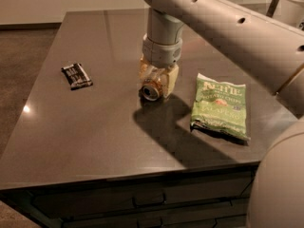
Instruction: Place orange can upright
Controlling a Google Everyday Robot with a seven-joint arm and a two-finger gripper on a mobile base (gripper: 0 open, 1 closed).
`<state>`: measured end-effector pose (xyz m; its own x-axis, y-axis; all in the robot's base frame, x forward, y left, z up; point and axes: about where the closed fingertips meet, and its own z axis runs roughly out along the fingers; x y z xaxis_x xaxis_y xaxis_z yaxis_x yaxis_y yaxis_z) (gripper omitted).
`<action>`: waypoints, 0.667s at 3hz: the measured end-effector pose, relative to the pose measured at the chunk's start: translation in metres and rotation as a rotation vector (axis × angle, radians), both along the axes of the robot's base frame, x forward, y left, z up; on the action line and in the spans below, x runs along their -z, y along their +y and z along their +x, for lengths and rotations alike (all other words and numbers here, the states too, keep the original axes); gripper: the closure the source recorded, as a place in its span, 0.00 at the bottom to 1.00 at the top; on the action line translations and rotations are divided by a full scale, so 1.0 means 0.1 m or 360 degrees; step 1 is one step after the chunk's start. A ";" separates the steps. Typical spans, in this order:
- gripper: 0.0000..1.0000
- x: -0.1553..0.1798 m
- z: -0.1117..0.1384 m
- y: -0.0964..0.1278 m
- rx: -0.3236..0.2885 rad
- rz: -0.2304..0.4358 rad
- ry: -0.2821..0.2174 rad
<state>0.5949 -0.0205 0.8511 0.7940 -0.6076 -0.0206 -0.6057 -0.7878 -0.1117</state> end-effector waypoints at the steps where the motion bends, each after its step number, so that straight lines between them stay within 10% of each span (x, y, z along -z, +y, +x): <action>1: 0.64 -0.07 0.05 0.02 0.0038 0.0030 0.0001; 2: 0.87 -0.22 0.08 0.05 0.0137 0.0127 0.0021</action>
Offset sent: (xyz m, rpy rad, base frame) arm 0.0030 0.0047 0.0480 0.1478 0.0618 -0.1715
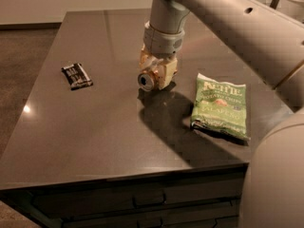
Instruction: Place orange can upright
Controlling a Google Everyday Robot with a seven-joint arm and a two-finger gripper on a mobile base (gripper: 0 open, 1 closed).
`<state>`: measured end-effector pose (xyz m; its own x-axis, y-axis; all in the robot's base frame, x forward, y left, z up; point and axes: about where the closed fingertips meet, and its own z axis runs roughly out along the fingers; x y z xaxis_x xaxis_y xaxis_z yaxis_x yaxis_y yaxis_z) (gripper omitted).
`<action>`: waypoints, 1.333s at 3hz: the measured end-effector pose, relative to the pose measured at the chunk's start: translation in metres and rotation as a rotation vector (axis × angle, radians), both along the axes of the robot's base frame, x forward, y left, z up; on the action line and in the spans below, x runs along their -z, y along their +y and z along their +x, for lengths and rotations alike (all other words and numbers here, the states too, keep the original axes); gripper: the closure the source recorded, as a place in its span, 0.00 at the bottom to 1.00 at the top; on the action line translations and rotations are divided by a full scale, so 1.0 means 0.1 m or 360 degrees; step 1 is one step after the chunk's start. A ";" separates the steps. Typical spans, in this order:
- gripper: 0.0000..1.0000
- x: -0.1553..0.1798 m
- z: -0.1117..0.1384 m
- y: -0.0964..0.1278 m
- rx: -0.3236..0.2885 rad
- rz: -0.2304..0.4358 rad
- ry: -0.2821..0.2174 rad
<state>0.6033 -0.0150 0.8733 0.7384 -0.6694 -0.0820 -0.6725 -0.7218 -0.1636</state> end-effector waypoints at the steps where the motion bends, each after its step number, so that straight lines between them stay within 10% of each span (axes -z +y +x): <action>1: 1.00 -0.21 0.00 0.04 0.0151 0.0177 0.0070; 4: 1.00 -0.63 -0.17 0.23 0.0571 0.0808 0.0497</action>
Offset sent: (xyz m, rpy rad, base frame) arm -0.0204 0.0092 0.0756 0.4130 0.2665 -0.3097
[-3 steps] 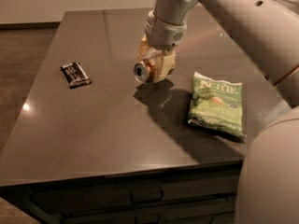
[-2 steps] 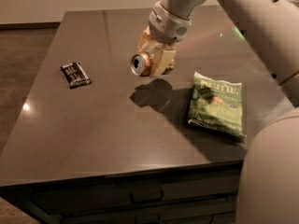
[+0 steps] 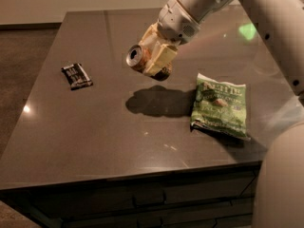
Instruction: Place orange can upright
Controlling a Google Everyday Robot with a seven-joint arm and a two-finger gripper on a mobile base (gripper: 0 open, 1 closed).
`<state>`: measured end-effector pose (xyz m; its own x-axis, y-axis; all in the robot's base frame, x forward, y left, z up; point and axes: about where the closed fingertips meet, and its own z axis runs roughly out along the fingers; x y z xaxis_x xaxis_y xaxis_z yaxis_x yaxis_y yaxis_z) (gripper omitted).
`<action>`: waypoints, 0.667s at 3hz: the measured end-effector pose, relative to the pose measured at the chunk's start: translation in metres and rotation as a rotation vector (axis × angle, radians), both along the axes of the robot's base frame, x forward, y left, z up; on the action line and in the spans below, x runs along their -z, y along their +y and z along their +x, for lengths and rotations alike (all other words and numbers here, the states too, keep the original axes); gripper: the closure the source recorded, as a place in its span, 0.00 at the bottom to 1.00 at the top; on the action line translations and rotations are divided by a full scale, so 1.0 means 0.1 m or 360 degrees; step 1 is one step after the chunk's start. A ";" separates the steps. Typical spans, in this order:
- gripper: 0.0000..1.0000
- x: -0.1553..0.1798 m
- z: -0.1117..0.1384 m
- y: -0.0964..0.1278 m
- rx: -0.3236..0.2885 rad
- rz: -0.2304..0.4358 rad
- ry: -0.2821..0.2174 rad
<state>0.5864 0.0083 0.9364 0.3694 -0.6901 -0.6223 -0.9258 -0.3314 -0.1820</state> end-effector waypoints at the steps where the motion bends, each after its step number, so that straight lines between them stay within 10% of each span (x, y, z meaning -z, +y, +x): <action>1: 1.00 -0.08 -0.11 0.08 0.0121 0.0196 0.0156; 2: 1.00 -0.17 -0.23 0.15 0.0252 0.0375 0.0252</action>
Offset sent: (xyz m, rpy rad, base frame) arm -0.0346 0.0193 0.0240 0.3952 0.2337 -0.2962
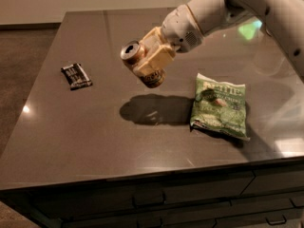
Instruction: Place orange can upright
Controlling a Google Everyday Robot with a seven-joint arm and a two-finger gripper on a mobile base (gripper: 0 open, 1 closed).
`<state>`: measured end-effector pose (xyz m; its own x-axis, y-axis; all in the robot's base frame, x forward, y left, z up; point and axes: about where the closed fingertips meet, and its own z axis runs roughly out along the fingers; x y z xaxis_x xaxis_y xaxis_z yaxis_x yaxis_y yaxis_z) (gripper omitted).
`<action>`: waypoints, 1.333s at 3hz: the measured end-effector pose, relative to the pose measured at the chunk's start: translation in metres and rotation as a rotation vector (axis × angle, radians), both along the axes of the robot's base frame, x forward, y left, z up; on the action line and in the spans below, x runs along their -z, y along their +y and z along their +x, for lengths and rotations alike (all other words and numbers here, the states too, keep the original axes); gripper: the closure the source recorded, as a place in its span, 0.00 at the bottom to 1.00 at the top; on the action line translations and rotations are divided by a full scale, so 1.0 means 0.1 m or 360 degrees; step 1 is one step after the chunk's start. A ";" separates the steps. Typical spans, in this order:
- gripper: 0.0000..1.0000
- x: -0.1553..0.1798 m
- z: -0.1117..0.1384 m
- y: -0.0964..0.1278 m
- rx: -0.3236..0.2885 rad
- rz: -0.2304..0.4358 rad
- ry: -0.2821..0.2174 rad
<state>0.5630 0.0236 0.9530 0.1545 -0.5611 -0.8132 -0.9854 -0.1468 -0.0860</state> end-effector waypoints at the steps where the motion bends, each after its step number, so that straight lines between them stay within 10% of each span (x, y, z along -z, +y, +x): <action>1: 1.00 -0.02 -0.06 0.10 0.0148 0.0156 0.0044; 4: 1.00 0.03 -0.03 0.42 0.0363 0.0456 0.0085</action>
Offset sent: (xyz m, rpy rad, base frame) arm -0.0025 0.0257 0.0004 0.2892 0.0532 -0.2625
